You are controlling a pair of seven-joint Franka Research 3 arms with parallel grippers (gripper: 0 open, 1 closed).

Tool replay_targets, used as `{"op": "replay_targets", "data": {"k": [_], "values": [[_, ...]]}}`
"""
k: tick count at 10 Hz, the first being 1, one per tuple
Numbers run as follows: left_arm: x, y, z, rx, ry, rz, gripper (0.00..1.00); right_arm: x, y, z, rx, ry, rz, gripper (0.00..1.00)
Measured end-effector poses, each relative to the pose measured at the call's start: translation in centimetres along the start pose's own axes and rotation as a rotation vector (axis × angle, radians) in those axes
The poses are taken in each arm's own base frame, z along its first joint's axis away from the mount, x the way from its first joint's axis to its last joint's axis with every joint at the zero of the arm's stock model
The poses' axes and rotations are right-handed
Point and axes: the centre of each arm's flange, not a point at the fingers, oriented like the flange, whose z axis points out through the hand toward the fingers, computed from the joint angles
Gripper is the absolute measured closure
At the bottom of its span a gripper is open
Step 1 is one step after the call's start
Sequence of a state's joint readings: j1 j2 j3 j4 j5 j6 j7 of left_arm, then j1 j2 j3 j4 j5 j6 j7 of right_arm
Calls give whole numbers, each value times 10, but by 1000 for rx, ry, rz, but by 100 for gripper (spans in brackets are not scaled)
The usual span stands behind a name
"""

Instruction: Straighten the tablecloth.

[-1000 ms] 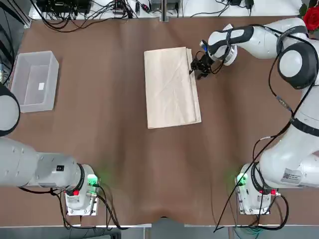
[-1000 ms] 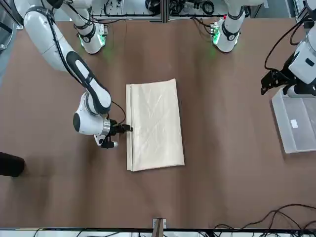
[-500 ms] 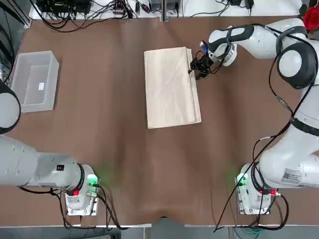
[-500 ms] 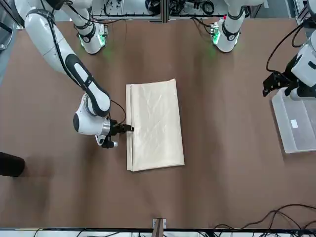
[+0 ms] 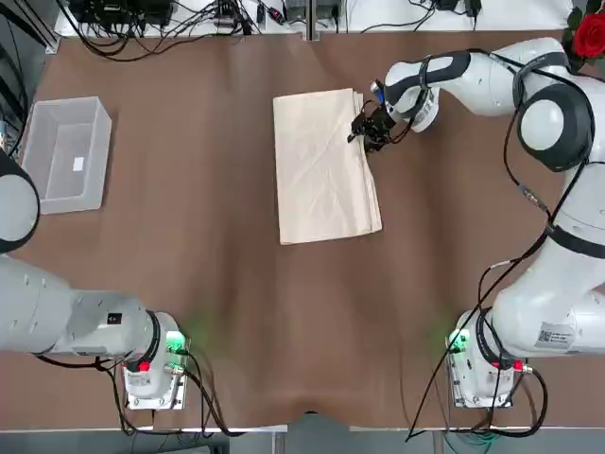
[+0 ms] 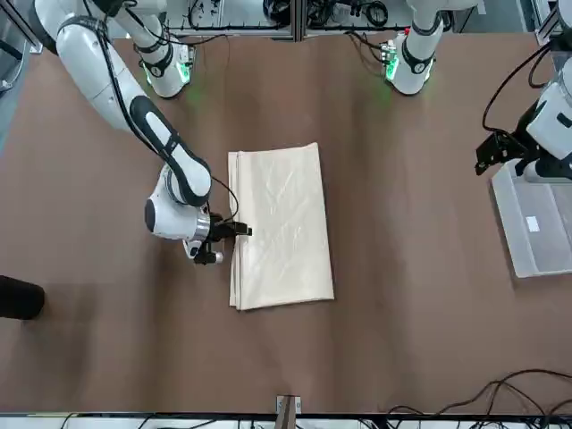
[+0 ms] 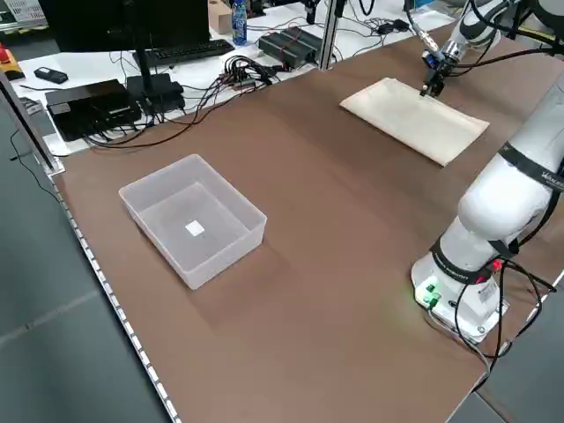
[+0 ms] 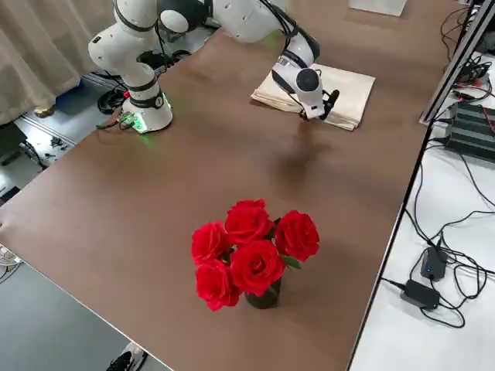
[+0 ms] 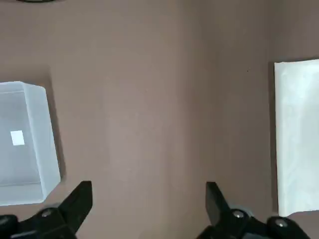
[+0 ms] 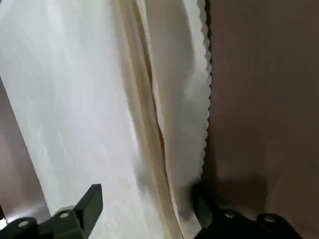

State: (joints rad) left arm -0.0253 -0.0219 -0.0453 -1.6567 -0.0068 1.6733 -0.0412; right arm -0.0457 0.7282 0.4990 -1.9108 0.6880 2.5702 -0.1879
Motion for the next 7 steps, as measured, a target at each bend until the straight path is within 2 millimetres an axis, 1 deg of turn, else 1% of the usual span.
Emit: {"op": "replay_targets", "data": {"k": [1, 2, 4, 5, 6, 7], "values": [[0, 0, 0, 0, 1, 0, 0, 0, 1, 0, 0, 0, -2, 27], [0, 0, 0, 0, 1, 0, 0, 0, 2, 0, 0, -1, -20, 31], [0, 0, -1, 0, 2, 0, 0, 2, 6, -1, 0, 0, -41, 65], [0, 0, -1, 0, 2, 0, 0, 3, 8, -2, 2, 0, -52, 79], [0, 0, -1, 0, 2, 0, 0, 4, 10, -5, 7, -7, -69, 96], [0, 0, -1, 0, 2, 0, 0, 6, 13, -11, 21, -27, -82, 96]]}}
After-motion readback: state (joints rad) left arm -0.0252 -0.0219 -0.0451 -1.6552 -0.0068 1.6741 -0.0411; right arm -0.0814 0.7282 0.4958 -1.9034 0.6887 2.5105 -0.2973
